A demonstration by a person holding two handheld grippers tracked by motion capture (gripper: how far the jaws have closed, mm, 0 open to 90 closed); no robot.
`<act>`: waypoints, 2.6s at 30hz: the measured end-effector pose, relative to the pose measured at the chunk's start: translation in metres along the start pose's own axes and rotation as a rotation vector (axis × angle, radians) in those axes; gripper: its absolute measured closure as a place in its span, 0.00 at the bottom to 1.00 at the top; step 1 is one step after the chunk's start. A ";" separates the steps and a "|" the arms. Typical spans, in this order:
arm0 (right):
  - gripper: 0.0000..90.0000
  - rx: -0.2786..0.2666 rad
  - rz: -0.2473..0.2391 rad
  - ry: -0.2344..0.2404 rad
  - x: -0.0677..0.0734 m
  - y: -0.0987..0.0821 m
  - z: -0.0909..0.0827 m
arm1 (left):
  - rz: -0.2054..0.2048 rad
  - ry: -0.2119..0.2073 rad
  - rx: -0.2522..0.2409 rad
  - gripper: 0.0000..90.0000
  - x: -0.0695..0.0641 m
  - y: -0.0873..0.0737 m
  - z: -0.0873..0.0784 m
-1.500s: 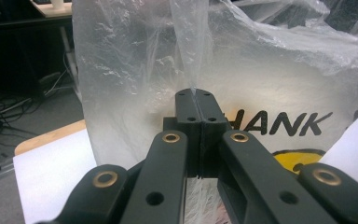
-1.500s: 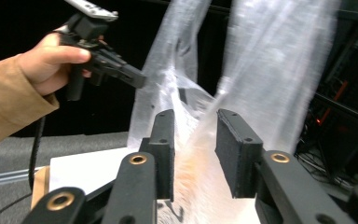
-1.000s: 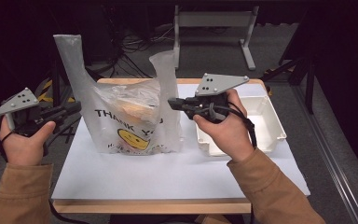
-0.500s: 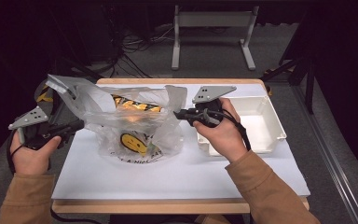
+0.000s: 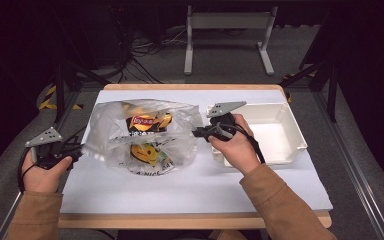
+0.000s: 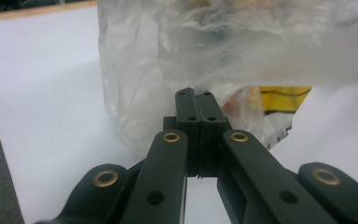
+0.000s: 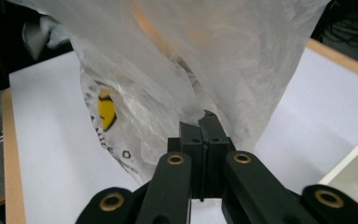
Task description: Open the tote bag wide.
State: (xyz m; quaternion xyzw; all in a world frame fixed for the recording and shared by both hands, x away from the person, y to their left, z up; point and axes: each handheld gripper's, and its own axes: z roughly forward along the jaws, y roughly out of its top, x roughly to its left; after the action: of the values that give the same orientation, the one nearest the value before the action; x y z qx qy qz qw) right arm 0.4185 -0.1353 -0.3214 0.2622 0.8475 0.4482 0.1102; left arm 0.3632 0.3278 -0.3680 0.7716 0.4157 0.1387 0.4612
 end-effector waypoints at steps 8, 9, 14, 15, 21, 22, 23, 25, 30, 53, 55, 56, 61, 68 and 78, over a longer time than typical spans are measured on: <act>1.00 0.036 0.039 0.006 -0.009 -0.016 0.015 | -0.054 -0.014 0.026 1.00 0.008 -0.015 0.011; 1.00 0.035 0.044 0.009 -0.010 -0.017 0.015 | -0.052 -0.022 0.018 1.00 0.009 -0.016 0.010; 0.96 -0.004 0.026 0.021 -0.005 -0.017 0.011 | -0.046 -0.039 -0.030 0.95 0.003 -0.014 0.004; 0.93 -0.017 0.022 0.020 -0.003 -0.016 0.009 | -0.042 -0.037 -0.040 0.92 0.001 -0.012 0.002; 0.82 -0.060 -0.016 0.008 0.007 -0.011 -0.009 | -0.008 -0.023 -0.097 0.87 -0.011 -0.001 -0.017; 0.81 -0.066 -0.022 0.004 0.008 -0.010 -0.013 | -0.004 -0.018 -0.105 0.87 -0.013 0.001 -0.021; 0.80 -0.073 -0.028 0.001 0.009 -0.009 -0.018 | 0.001 -0.014 -0.111 0.86 -0.015 0.003 -0.025; 0.76 -0.089 -0.034 -0.002 0.010 -0.008 -0.026 | 0.007 -0.005 -0.130 0.83 -0.019 0.008 -0.033; 0.70 -0.128 -0.044 -0.021 0.011 -0.004 -0.047 | 0.041 0.018 -0.170 0.76 -0.028 0.026 -0.047; 0.46 -0.251 -0.051 -0.012 -0.017 0.068 -0.031 | 0.070 0.038 -0.228 0.34 -0.036 0.089 -0.025; 0.40 -0.218 -0.025 0.046 -0.022 0.075 -0.015 | 0.070 0.035 -0.226 0.33 -0.034 0.091 -0.021; 0.40 -0.199 -0.016 0.062 -0.023 0.075 -0.009 | 0.073 0.037 -0.227 0.32 -0.033 0.091 -0.020; 0.62 -0.093 -0.018 0.098 -0.027 0.074 0.010 | 0.069 0.046 -0.232 0.26 -0.030 0.092 -0.014; 1.00 -0.023 -0.048 0.144 -0.022 0.069 0.011 | 0.076 0.035 -0.238 0.22 -0.031 0.098 -0.008; 1.00 -0.115 -0.090 0.133 -0.014 0.074 -0.006 | 0.085 0.002 -0.125 0.12 -0.030 0.091 0.021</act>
State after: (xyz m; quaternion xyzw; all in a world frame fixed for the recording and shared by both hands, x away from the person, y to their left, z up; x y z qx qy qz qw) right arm 0.4536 -0.1132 -0.2582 0.1867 0.8368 0.5070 0.0883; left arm 0.4044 0.2716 -0.2987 0.7580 0.3734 0.1848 0.5018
